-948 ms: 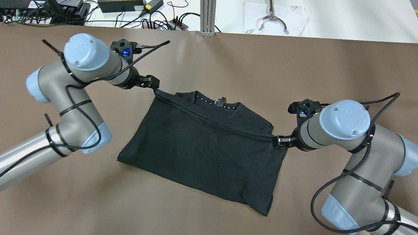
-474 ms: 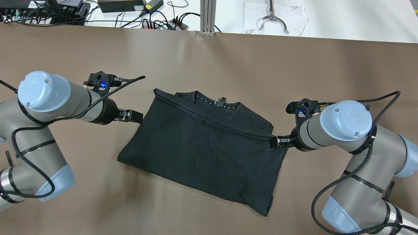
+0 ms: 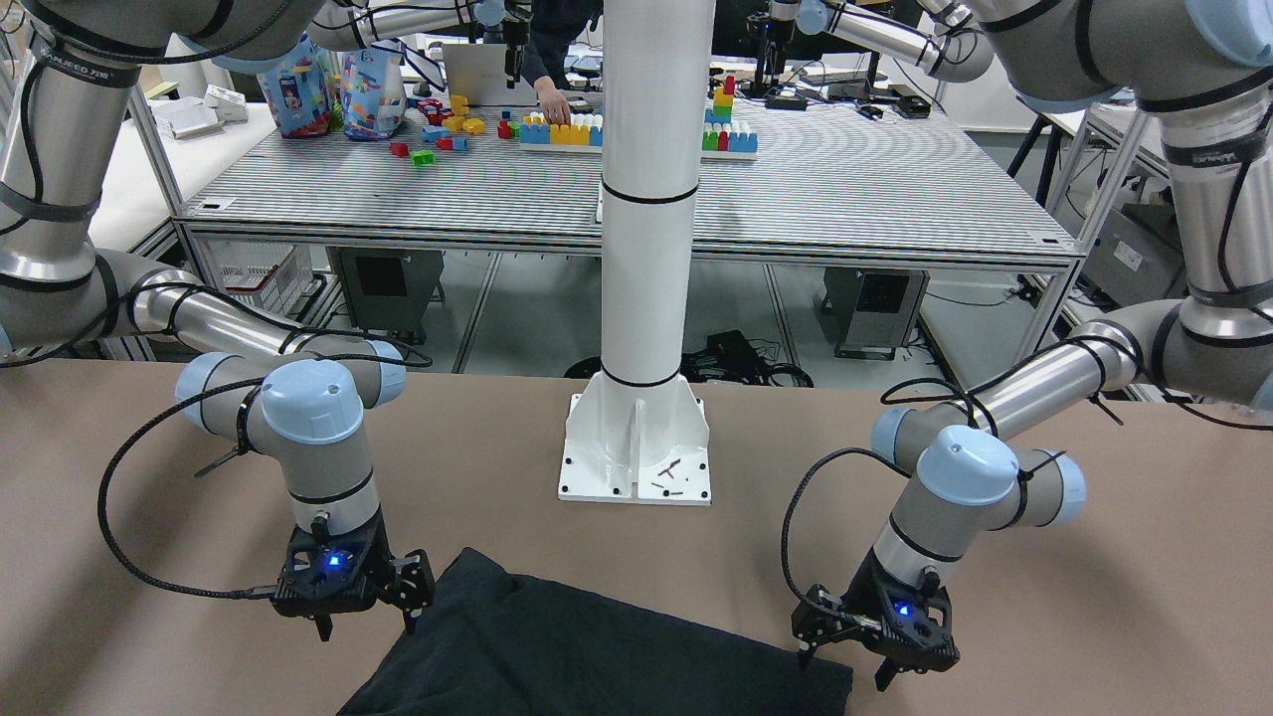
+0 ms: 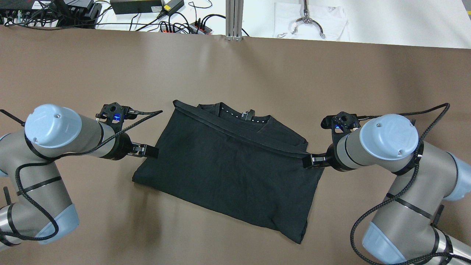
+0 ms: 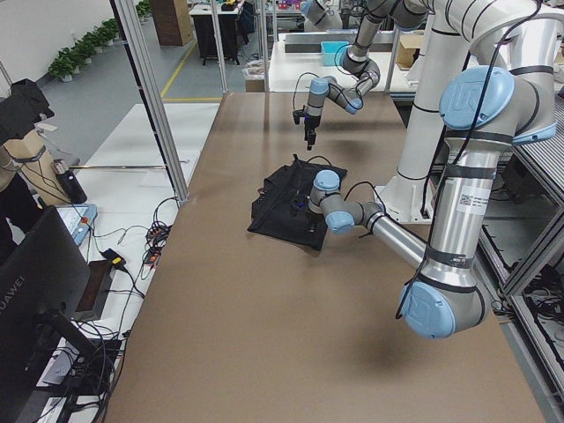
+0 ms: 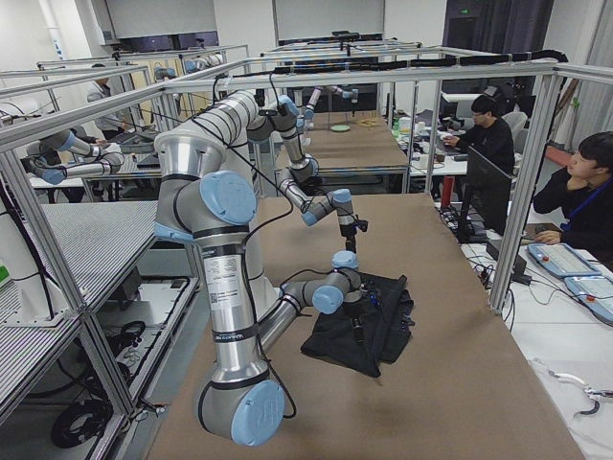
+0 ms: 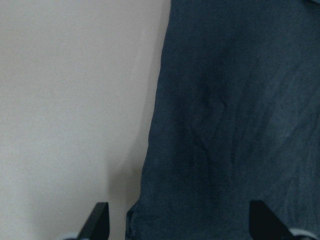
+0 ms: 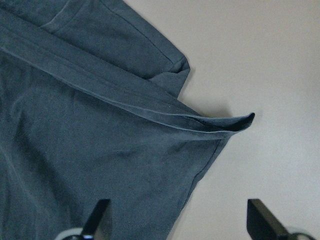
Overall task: Fold clothes
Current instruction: 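Lower the folded hem onto the shirt and open both grippers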
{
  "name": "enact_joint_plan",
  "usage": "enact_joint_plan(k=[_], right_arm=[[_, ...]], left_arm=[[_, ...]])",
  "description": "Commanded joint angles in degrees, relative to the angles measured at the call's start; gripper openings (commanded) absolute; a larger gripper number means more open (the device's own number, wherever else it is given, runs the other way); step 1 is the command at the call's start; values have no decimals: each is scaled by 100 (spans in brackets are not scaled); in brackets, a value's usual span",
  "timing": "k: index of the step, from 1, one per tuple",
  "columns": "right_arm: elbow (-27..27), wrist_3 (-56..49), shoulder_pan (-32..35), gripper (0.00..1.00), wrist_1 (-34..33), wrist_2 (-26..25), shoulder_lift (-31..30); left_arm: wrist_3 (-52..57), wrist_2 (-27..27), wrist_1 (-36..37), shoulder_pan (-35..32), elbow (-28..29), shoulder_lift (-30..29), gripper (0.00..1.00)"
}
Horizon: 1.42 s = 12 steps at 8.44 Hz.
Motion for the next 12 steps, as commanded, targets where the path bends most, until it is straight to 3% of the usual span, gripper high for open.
enact_joint_plan(k=[1, 2, 3, 5, 6, 7, 8, 9, 12], right_arm=[[27, 6, -21, 94, 3, -1, 0], [27, 49, -30, 94, 3, -18, 0], [27, 58, -30, 94, 3, -18, 0], [27, 76, -39, 94, 3, -27, 0], [27, 76, -39, 94, 3, -27, 0], [27, 76, -39, 94, 3, -27, 0], [27, 76, -39, 94, 3, -27, 0], [27, 76, -39, 94, 3, -27, 9], [45, 67, -39, 94, 3, -27, 9]], left_arm=[[73, 20, -42, 107, 298, 68, 99], [108, 142, -51, 264, 421, 77, 98], [99, 282, -138, 370, 596, -1, 91], [91, 249, -174, 371, 659, -63, 56], [91, 214, -174, 371, 659, -64, 47], [91, 205, -174, 371, 650, -72, 31], [91, 204, -174, 371, 642, -55, 5], [91, 187, -174, 362, 607, -29, 0], [221, 117, -113, 101, 571, -28, 0]])
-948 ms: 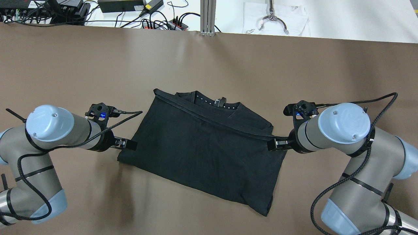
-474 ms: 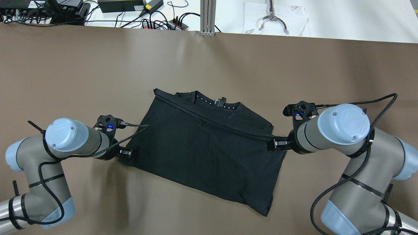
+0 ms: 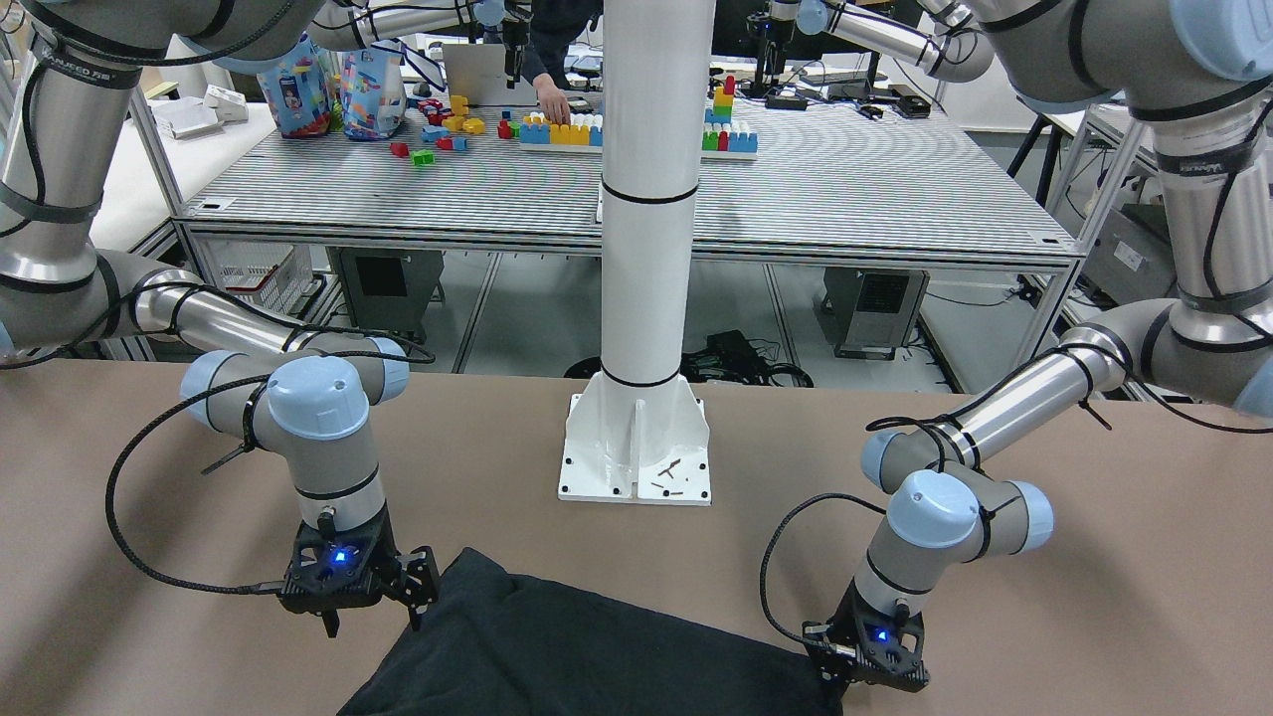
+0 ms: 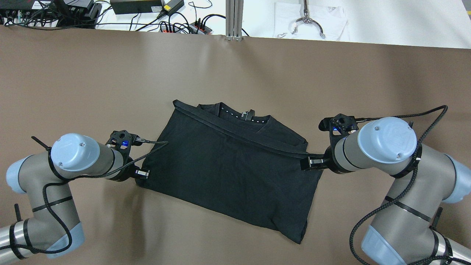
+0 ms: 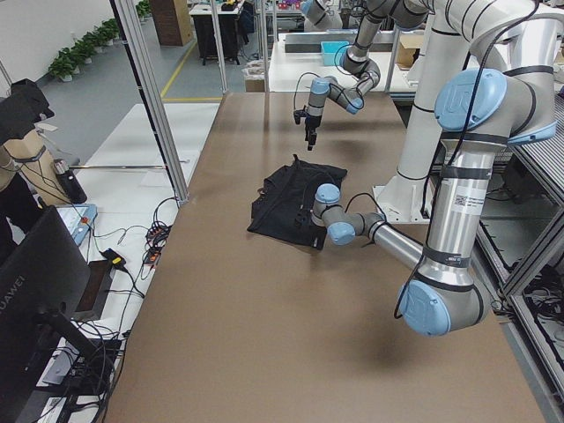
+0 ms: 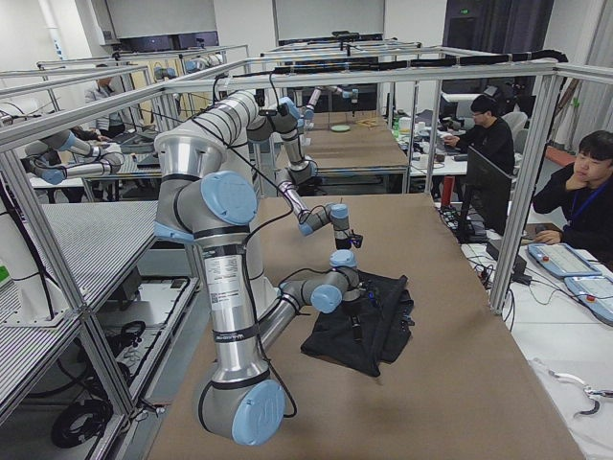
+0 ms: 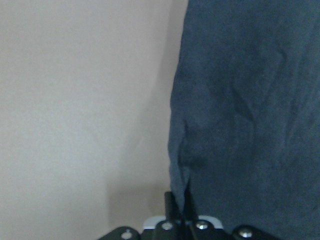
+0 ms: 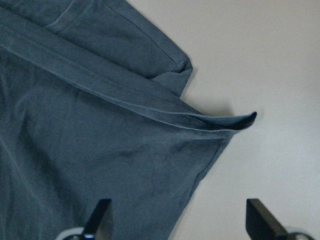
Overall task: Fold clothes
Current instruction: 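Grasp the shirt's side edges with both grippers and rotate it upright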
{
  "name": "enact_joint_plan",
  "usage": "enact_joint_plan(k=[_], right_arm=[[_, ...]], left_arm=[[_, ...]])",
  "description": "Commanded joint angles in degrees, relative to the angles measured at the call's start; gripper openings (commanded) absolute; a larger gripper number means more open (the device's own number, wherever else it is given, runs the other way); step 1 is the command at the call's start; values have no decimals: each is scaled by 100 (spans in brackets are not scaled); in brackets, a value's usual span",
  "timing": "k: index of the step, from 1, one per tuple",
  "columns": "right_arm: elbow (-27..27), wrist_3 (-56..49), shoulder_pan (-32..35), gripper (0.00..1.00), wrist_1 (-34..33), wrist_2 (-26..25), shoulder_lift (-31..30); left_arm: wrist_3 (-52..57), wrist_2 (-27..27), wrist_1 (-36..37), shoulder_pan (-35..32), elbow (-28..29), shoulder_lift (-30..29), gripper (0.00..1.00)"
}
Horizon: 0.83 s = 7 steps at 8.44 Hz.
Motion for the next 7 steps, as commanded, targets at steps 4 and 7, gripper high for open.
enact_joint_plan(k=[4, 7], right_arm=[[-20, 13, -79, 93, 6, 0, -5], [-46, 21, -88, 92, 6, -9, -5]], left_arm=[[1131, -241, 101, -1343, 1167, -959, 0], [1457, -206, 58, -2011, 3478, -2918, 0]])
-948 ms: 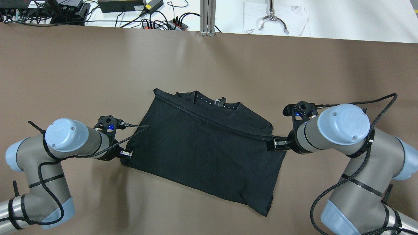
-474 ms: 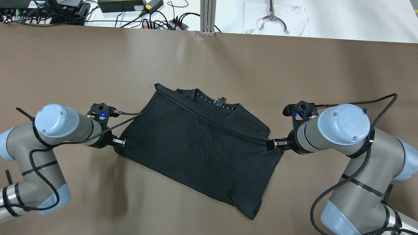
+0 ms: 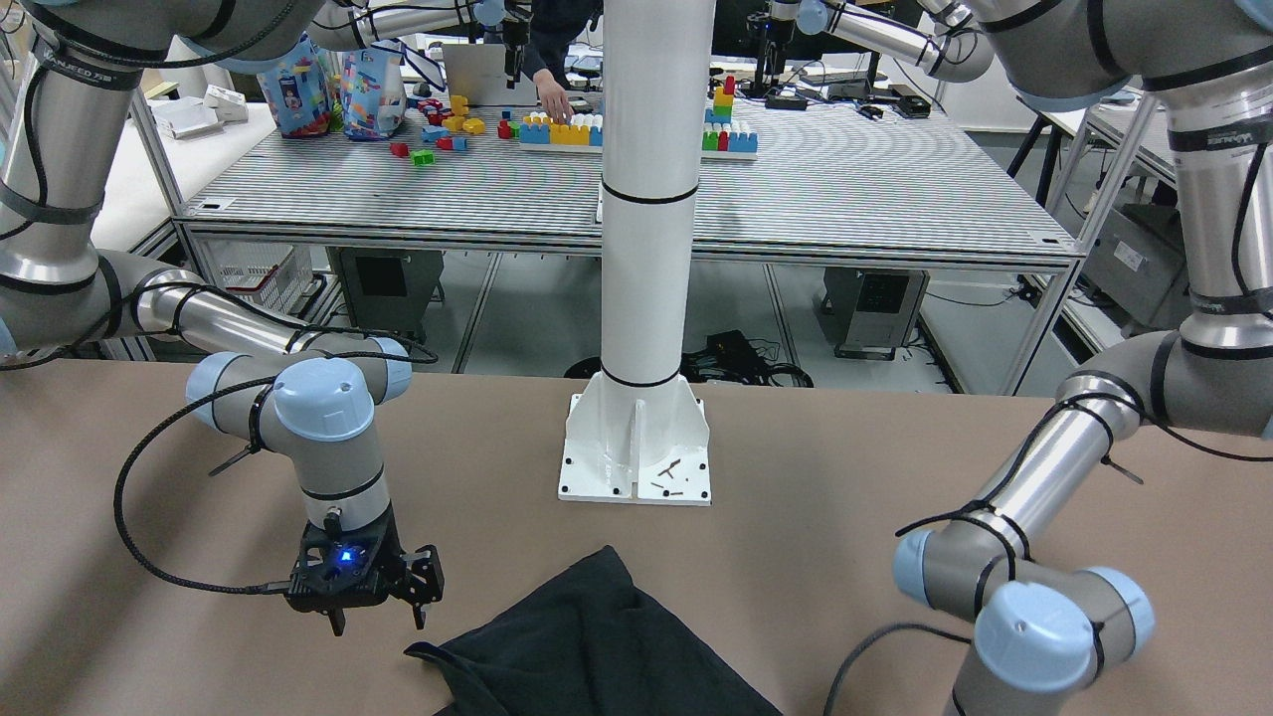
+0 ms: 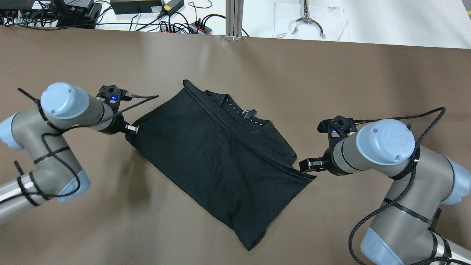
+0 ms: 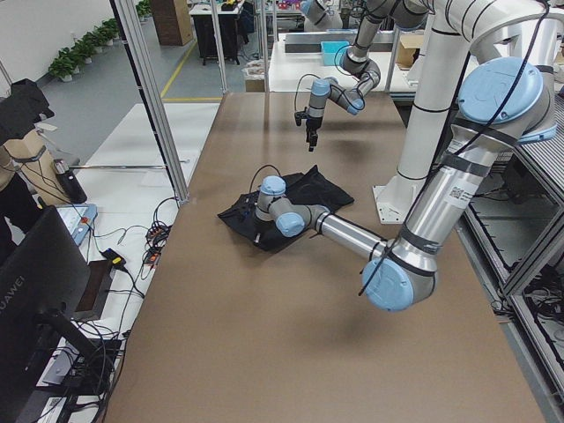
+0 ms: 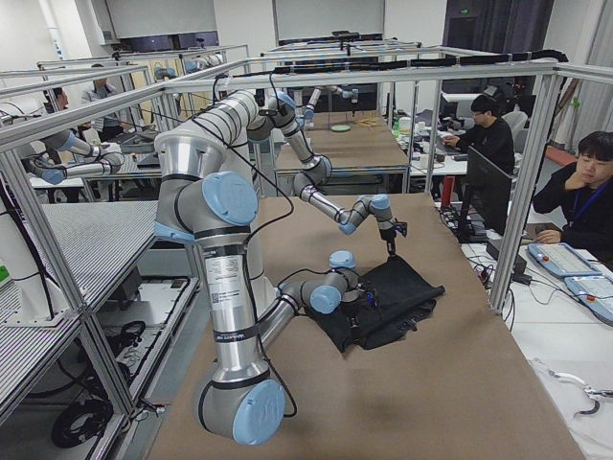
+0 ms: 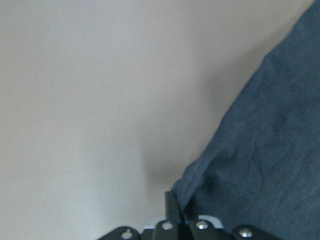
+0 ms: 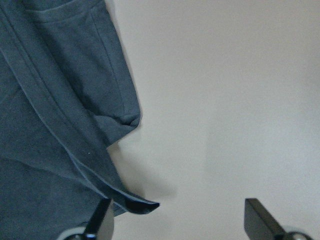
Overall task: Fold clothes
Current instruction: 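Grasp the shirt's side edges with both grippers and rotate it upright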
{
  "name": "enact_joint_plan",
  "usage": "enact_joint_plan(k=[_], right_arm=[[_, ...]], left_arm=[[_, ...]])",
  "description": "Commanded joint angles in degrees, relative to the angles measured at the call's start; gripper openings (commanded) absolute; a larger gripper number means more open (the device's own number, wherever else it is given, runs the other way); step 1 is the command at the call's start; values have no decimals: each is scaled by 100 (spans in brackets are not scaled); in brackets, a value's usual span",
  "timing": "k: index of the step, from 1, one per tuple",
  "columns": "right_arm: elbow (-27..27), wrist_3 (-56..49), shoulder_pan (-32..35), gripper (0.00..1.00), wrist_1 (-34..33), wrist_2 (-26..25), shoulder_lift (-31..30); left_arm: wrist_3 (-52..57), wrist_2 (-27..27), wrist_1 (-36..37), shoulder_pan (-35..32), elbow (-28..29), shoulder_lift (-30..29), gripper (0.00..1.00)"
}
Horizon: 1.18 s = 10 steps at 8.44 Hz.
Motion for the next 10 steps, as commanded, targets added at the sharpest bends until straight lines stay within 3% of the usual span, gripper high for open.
enact_joint_plan(k=[1, 3, 4, 6, 7, 8, 9, 10], right_arm=[[-17, 23, -6, 92, 1, -5, 0], [-17, 164, -15, 92, 18, 12, 0], [-69, 164, -15, 92, 158, 4, -9], [-114, 155, -15, 92, 220, 4, -9], [-123, 146, -23, 92, 247, 12, -9], [-123, 164, -32, 93, 256, 4, 0], [-123, 164, -67, 93, 256, -5, 0], [-140, 172, -67, 93, 256, -5, 35]], left_arm=[[252, 118, -99, -402, 2347, -1889, 0], [244, 330, -614, -323, 3703, -2850, 0], [244, 330, -949, -305, 4014, -2941, 0], [244, 347, -969, -314, 4044, -2977, 0], [244, 339, -1004, -349, 4009, -2969, 28], [252, 365, -1361, -358, 3982, -2821, 99], [235, 304, -1870, -384, 3973, -2584, 100], [217, 129, -1901, -532, 3738, -2512, 100]])
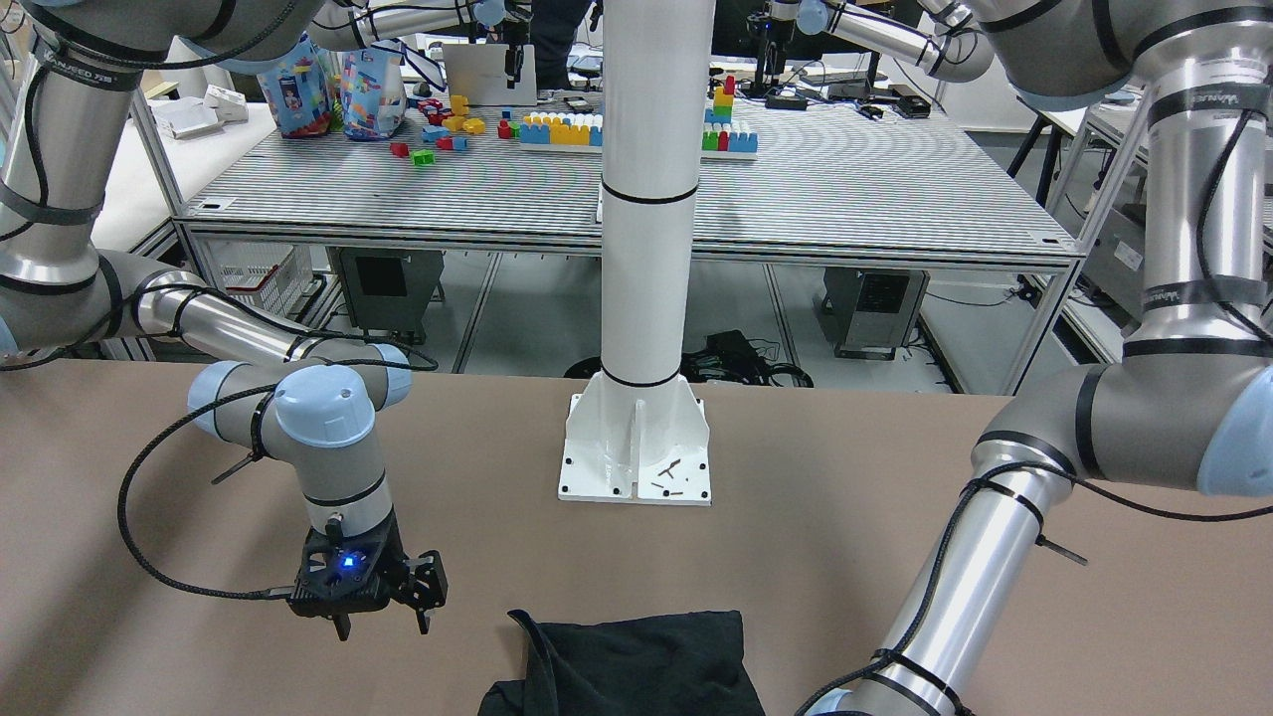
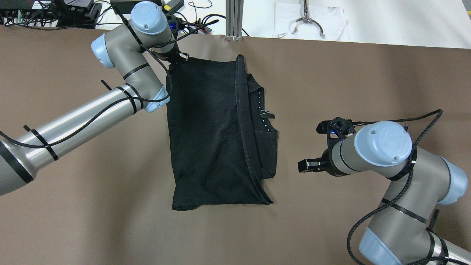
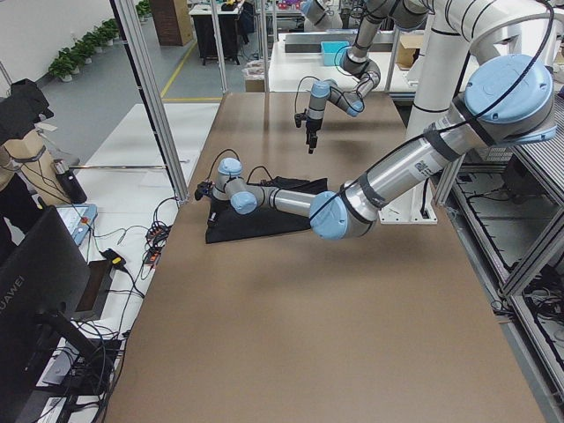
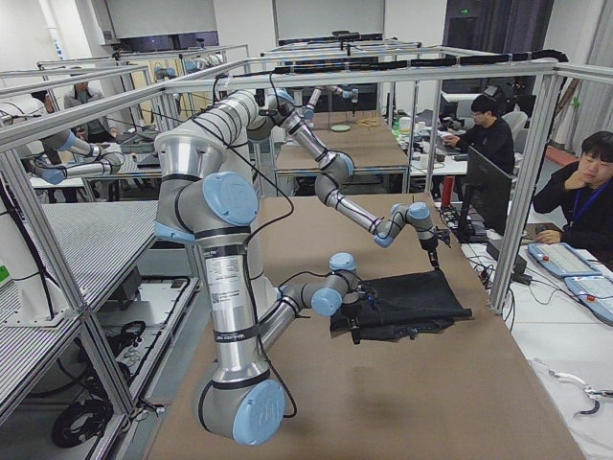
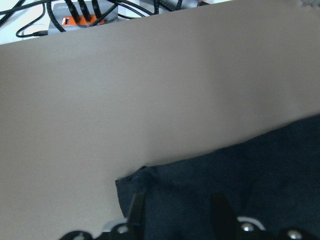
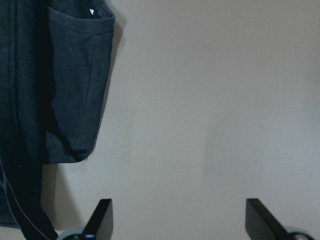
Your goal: Fold clothes
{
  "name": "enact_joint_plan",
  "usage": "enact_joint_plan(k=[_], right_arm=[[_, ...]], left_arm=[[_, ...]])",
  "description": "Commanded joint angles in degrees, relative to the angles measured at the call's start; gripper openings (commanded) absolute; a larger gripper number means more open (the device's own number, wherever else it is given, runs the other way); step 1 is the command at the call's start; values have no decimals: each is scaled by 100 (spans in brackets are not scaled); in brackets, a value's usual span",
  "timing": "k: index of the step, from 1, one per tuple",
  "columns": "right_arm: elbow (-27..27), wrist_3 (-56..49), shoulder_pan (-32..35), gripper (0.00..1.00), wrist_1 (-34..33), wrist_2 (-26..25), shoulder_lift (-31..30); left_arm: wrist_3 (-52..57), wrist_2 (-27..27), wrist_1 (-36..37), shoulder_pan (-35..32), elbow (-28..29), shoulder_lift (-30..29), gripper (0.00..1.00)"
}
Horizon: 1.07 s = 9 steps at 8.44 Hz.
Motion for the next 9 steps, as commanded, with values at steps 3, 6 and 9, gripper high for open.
enact_joint_plan(k=[3, 6, 9], right_arm=[[-773, 1579, -65, 89, 155, -7, 763], [-1547, 3260, -442, 87, 1594, -723, 809], [-1611, 3912, -1048, 83, 1782, -1577, 809]], left_arm=[[-77, -449, -399, -154, -1788, 1532, 100], [-112, -378, -425, -127, -1879, 1578, 100], [-103, -378, -417, -118, -1879, 1570, 100]])
